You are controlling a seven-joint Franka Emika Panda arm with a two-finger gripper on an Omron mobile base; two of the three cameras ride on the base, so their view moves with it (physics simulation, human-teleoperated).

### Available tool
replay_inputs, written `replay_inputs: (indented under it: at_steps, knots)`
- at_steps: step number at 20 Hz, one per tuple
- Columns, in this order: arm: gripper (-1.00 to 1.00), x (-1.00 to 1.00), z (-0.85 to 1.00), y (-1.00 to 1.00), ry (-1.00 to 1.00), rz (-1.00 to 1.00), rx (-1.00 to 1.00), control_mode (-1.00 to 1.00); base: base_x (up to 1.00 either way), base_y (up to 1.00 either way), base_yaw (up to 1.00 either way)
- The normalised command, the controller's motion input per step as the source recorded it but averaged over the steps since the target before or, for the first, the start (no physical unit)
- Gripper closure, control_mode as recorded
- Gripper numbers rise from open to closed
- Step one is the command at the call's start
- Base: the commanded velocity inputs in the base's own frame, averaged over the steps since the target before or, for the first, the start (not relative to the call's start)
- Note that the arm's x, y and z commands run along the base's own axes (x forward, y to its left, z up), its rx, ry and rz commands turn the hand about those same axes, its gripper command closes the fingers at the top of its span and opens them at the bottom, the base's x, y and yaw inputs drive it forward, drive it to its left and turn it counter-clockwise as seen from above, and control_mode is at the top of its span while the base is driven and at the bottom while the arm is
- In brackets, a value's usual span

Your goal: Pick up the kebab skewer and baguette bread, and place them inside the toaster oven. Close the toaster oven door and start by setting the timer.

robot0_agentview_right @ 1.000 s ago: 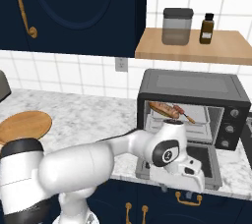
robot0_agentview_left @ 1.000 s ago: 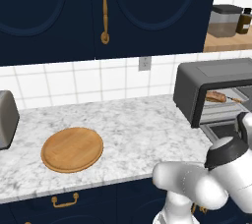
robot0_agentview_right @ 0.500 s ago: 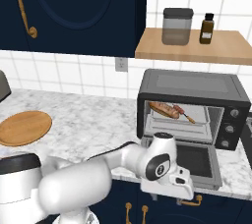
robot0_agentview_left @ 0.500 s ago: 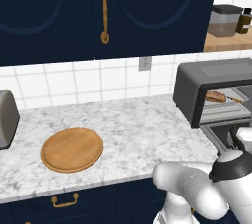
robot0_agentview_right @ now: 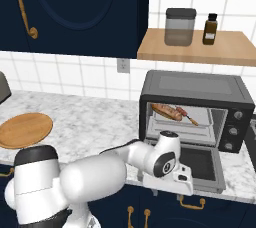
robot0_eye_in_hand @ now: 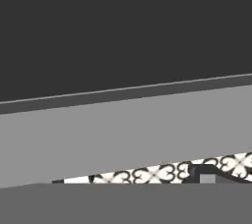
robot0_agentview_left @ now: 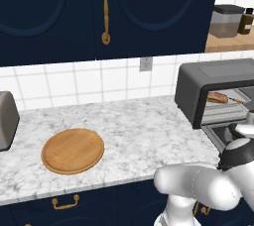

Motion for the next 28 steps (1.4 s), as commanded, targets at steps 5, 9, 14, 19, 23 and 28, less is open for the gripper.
replay_inputs:
  at_steps: [5,9,14,19,23,28]
  knots:
    - [-1.0,0.28,0.0,0.08,-0.18,0.02,0.01,-1.0,0.0,0.0,0.0]
    - [-1.0,0.52,0.11,0.14,-0.27,0.0,0.02,-1.0,0.0,0.0,0.0]
    - [-1.0,0.93,0.38,0.37,-0.33,0.0,0.01,-1.0,0.0,0.0,0.0]
    - [-1.0,1.0,0.54,0.42,-0.27,0.0,0.01,-1.0,0.0,0.0,0.0]
    - [-1.0,1.0,0.46,0.53,-0.24,0.0,0.0,-1.0,0.0,0.0,0.0]
    - [-1.0,1.0,0.53,0.42,-0.17,0.02,0.0,-1.0,0.0,0.0,0.0]
